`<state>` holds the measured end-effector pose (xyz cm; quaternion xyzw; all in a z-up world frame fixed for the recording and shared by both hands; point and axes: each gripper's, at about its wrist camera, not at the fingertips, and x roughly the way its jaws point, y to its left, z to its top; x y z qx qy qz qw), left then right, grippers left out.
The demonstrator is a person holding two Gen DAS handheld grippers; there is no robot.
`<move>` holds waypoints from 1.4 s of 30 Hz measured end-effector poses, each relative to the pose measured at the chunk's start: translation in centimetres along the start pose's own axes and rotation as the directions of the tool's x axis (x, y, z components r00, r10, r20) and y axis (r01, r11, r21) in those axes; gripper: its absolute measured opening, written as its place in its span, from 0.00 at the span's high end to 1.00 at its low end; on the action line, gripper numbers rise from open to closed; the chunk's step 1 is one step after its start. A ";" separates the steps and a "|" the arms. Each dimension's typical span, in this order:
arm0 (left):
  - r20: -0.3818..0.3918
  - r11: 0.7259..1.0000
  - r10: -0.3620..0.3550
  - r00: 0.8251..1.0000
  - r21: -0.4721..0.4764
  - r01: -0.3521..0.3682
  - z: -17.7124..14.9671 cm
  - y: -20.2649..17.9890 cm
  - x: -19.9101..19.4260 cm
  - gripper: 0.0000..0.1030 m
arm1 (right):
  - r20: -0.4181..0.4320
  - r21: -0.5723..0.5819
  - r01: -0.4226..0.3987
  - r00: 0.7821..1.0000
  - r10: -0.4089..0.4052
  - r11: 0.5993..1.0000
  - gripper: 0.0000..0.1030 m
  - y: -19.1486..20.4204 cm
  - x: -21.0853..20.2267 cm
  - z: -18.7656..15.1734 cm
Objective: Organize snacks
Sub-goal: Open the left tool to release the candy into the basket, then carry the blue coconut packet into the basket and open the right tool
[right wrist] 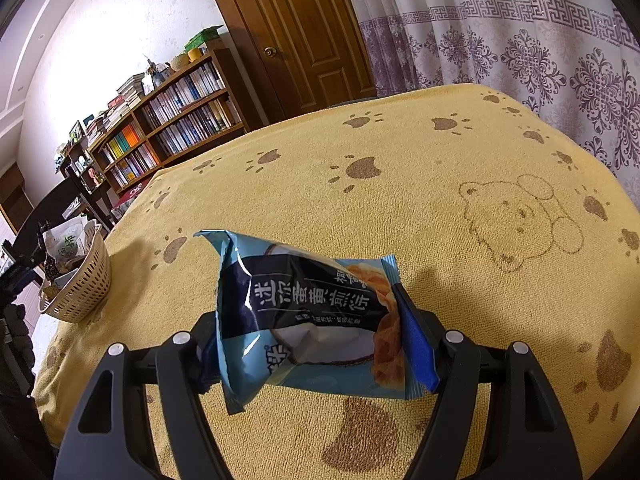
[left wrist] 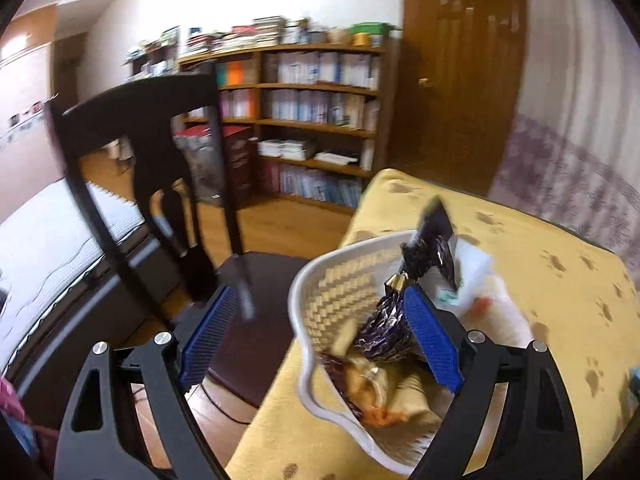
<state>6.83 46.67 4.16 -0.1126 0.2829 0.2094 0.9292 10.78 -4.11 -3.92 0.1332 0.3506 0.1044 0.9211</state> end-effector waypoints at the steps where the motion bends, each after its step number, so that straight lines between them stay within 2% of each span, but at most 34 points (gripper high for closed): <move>1: -0.004 1.000 -0.005 1.000 -0.019 0.005 0.1 0.3 0.1 0.15 | 0.000 0.000 0.000 1.000 0.000 1.000 0.30 0.0 0.0 0.0; 6: -0.003 0.992 0.042 0.999 -0.118 -0.042 0.4 1.6 0.3 0.12 | 0.002 -0.001 0.000 1.000 0.000 1.000 0.30 0.0 0.0 0.0; 9: -0.002 0.989 0.051 0.999 -0.137 -0.050 0.5 1.9 0.2 0.12 | 0.004 -0.003 0.001 1.000 -0.001 1.000 0.30 0.0 0.0 0.0; 15: 0.016 0.981 0.021 1.000 -0.192 -0.017 0.9 2.8 -0.5 0.12 | 0.002 -0.028 -0.025 1.000 0.025 0.999 0.30 1.6 -0.4 0.0; 19: 0.044 0.980 0.008 0.999 -0.199 0.001 1.1 2.8 -1.6 0.12 | -0.011 -0.042 -0.098 0.995 0.098 0.994 0.30 4.0 -0.7 0.5; 25: 0.081 0.980 0.019 0.997 -0.200 -0.002 1.5 2.5 -3.1 0.12 | -0.037 -0.102 -0.227 0.974 0.225 0.968 0.30 10.0 -0.9 2.2; 29: 0.103 0.985 0.062 0.993 -0.168 -0.044 1.6 1.9 -3.8 0.12 | -0.078 -0.159 -0.319 0.947 0.310 0.934 0.30 15.3 -0.7 2.9; 32: 0.117 0.987 0.068 0.991 -0.155 -0.050 1.5 1.6 -4.4 0.12 | -0.115 -0.226 -0.368 0.929 0.351 0.902 0.30 20.0 -0.3 3.0; 38: 0.153 0.988 0.047 0.987 -0.154 -0.023 2.0 1.8 -5.9 0.12 | -0.190 -0.371 -0.406 0.914 0.360 0.835 0.30 29.0 1.6 2.2; 42: 0.173 0.982 0.035 0.984 -0.190 -0.002 2.3 2.9 -6.8 0.12 | -0.195 -0.505 -0.358 0.934 0.300 0.785 0.30 34.2 3.2 0.5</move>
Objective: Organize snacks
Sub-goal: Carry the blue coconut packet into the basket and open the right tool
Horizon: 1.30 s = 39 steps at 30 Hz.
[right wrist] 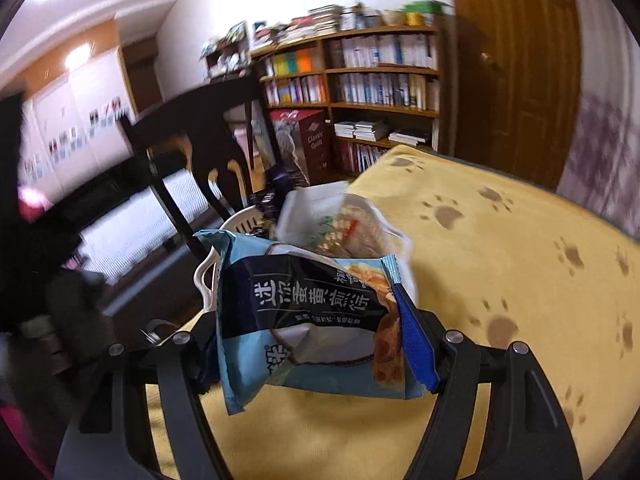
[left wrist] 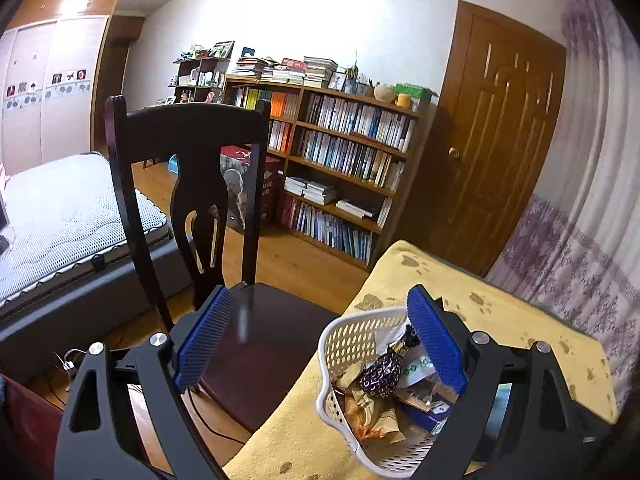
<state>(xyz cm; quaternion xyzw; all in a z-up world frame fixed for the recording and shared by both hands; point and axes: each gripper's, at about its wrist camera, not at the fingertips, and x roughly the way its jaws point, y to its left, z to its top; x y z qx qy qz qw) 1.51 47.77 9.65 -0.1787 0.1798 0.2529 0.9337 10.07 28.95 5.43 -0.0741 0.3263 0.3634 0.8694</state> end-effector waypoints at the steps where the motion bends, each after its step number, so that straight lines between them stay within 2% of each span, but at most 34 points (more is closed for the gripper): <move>1: 0.004 1.000 -0.003 1.000 -0.007 0.003 0.2 0.2 -0.2 0.12 | -0.004 -0.025 0.010 1.000 -0.010 1.000 0.30 0.8 0.6 0.2; 6: 0.008 0.999 -0.010 1.000 -0.034 0.010 0.5 0.8 -0.3 0.12 | -0.032 -0.104 0.050 0.998 -0.054 0.993 0.30 3.3 3.8 1.0; 10: 0.008 0.999 -0.012 1.000 -0.037 0.013 0.5 0.7 -0.2 0.12 | -0.044 -0.110 0.090 0.995 -0.095 0.990 0.30 3.2 5.4 1.1; 17: 0.004 1.000 -0.017 1.000 -0.026 0.017 0.5 0.5 -0.2 0.12 | -0.078 -0.100 0.057 0.995 -0.065 0.993 0.29 1.7 6.7 1.4; 25: 0.002 0.998 -0.008 1.000 -0.056 0.008 0.7 1.1 0.1 0.11 | -0.058 -0.018 -0.037 0.998 0.035 0.999 0.20 1.2 5.0 1.8; 29: 0.005 0.998 -0.005 1.000 -0.069 0.005 0.7 1.6 -0.1 0.11 | -0.030 0.021 -0.072 0.997 0.073 0.997 0.19 0.8 3.5 2.1; 35: 0.006 0.998 -0.008 1.000 -0.067 0.008 0.6 1.7 -0.3 0.11 | 0.006 0.091 -0.038 0.999 0.038 0.995 0.19 -0.7 2.0 1.6; 39: 0.007 0.998 -0.013 1.000 -0.056 0.013 0.6 1.3 -0.2 0.11 | -0.019 0.109 0.005 1.000 -0.003 0.994 0.19 -1.2 3.1 0.9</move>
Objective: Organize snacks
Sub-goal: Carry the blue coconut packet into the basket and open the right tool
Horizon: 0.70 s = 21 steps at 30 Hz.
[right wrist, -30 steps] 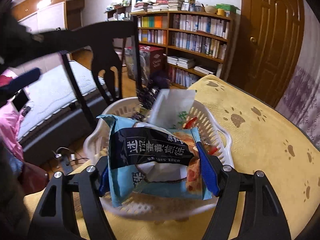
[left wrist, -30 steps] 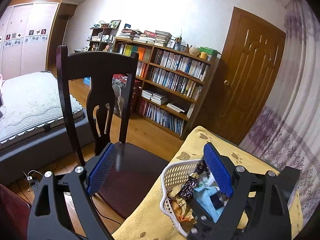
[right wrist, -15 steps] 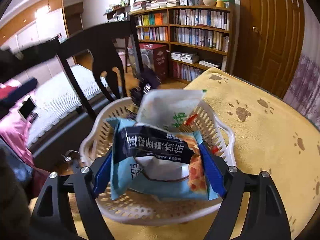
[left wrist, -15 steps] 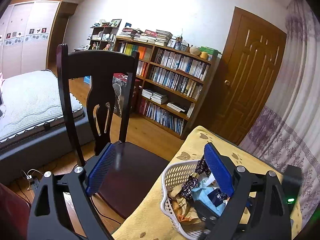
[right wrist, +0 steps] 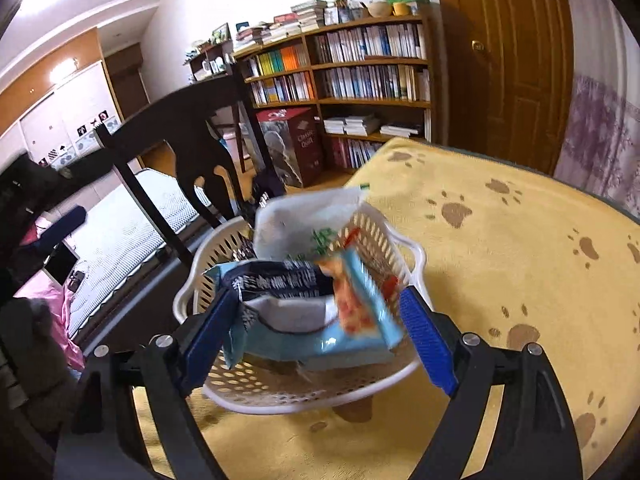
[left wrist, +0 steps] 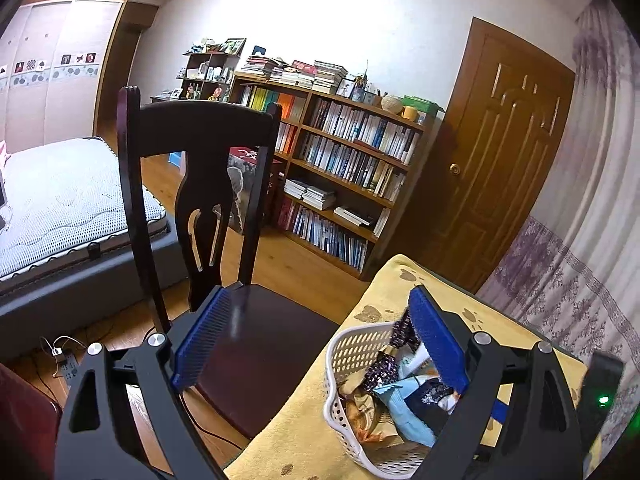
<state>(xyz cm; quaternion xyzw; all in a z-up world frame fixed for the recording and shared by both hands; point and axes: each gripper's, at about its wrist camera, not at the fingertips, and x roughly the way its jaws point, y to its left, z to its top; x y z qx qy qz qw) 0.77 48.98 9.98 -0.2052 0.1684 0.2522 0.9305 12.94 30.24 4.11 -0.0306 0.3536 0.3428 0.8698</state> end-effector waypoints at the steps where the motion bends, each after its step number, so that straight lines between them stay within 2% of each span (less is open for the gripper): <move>1: -0.001 1.000 -0.001 1.000 0.003 0.001 0.0 -0.1 0.0 0.11 | -0.004 0.000 0.008 1.000 -0.008 1.000 0.18 0.0 0.3 -0.1; 10: -0.013 1.000 -0.004 1.000 0.022 0.005 -0.1 -0.4 0.4 0.11 | -0.016 -0.018 0.019 1.000 -0.019 1.000 0.18 -0.1 1.3 0.2; 13: -0.016 0.999 0.002 1.000 0.033 -0.001 -0.2 -0.4 0.6 0.06 | -0.002 -0.012 0.010 1.000 -0.010 1.000 0.18 -0.1 0.3 0.1; 16: 0.009 0.994 0.074 0.997 0.078 -0.074 -0.3 -0.7 0.6 0.06 | 0.027 -0.022 0.011 1.000 -0.011 1.000 0.18 0.1 -1.2 0.0; 21: 0.060 0.977 0.126 0.990 0.164 -0.134 -0.5 -1.8 0.0 0.05 | 0.050 -0.047 0.028 0.998 -0.026 0.999 0.17 0.5 -3.3 -0.6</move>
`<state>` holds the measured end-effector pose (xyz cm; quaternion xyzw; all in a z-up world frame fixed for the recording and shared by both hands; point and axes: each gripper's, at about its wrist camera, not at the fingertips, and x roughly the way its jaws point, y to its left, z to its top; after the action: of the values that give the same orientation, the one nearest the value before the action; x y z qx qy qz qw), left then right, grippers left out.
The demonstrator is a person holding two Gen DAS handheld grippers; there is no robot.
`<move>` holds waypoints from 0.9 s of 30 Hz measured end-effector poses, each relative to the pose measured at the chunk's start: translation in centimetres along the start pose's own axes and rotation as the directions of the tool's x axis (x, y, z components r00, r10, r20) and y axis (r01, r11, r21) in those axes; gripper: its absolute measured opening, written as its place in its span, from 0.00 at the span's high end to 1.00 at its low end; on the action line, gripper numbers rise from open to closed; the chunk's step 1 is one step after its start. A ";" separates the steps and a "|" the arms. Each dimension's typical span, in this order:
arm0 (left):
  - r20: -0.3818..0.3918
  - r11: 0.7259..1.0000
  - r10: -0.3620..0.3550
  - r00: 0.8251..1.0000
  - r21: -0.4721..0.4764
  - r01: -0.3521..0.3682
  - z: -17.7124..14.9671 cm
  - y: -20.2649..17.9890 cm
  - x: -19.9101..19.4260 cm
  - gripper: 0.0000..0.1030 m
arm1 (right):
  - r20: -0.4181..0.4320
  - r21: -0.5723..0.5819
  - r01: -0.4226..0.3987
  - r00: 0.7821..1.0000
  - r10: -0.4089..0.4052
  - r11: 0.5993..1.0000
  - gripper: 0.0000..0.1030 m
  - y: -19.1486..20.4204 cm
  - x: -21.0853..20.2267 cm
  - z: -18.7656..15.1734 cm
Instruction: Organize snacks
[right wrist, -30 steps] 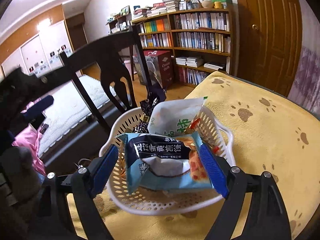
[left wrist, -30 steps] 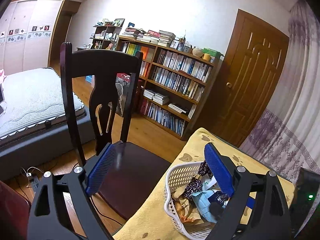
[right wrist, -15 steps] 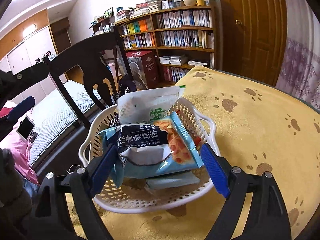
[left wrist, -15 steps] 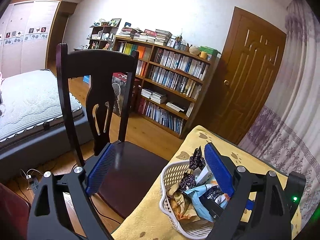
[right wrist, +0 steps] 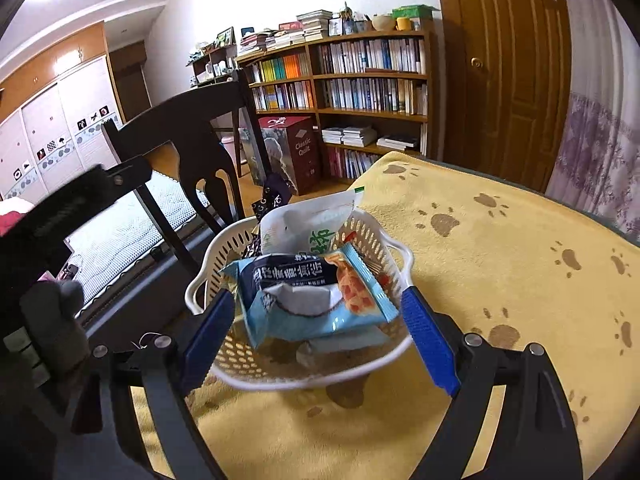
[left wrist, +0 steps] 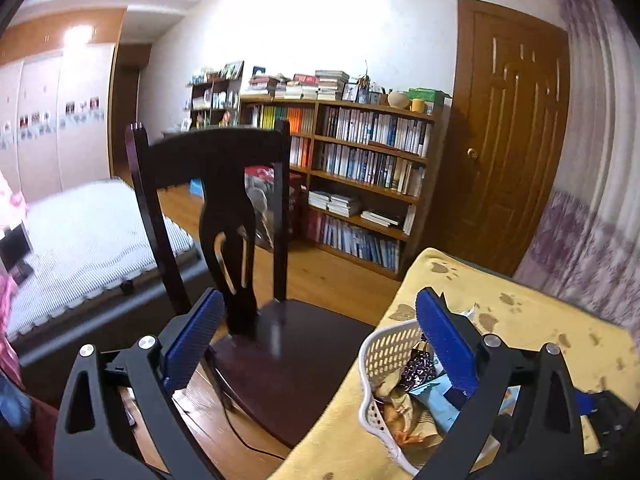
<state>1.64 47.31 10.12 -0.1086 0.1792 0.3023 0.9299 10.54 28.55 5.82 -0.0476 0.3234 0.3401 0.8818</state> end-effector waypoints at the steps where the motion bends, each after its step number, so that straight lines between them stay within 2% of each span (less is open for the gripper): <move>1: 0.009 1.000 0.004 1.000 0.017 -0.004 0.0 -0.3 -0.3 0.05 | 0.001 0.002 0.003 1.000 -0.003 1.000 0.16 -0.1 -0.3 -0.1; 8: 0.074 0.989 0.023 0.997 0.144 -0.033 -0.1 -2.6 -2.0 0.03 | 0.015 0.007 0.038 0.999 -0.038 0.999 0.11 -0.9 -2.2 -1.2; 15: 0.108 0.970 -0.018 0.994 0.244 -0.009 -0.4 -4.6 -3.4 0.03 | 0.043 -0.018 0.073 0.996 -0.072 0.997 0.11 -0.7 -4.3 -2.5; 20: 0.113 0.959 -0.038 0.993 0.284 0.004 -0.5 -5.6 -4.1 0.03 | 0.061 -0.048 0.101 0.993 -0.098 0.994 0.10 -0.3 -5.4 -3.4; 23: 0.120 0.955 -0.045 0.992 0.296 0.008 -0.6 -5.9 -4.5 0.03 | 0.075 -0.053 0.116 0.991 -0.112 0.992 0.05 0.0 -5.9 -3.6; 27: 0.137 0.953 -0.038 0.990 0.303 -0.006 -0.6 -6.0 -4.8 0.03 | 0.098 -0.078 0.153 0.985 -0.145 0.985 0.05 0.6 -6.5 -3.9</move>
<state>1.50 39.85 12.09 0.0556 0.1561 0.2706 0.9483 4.46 24.09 6.71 -0.0935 0.2634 0.2883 0.9158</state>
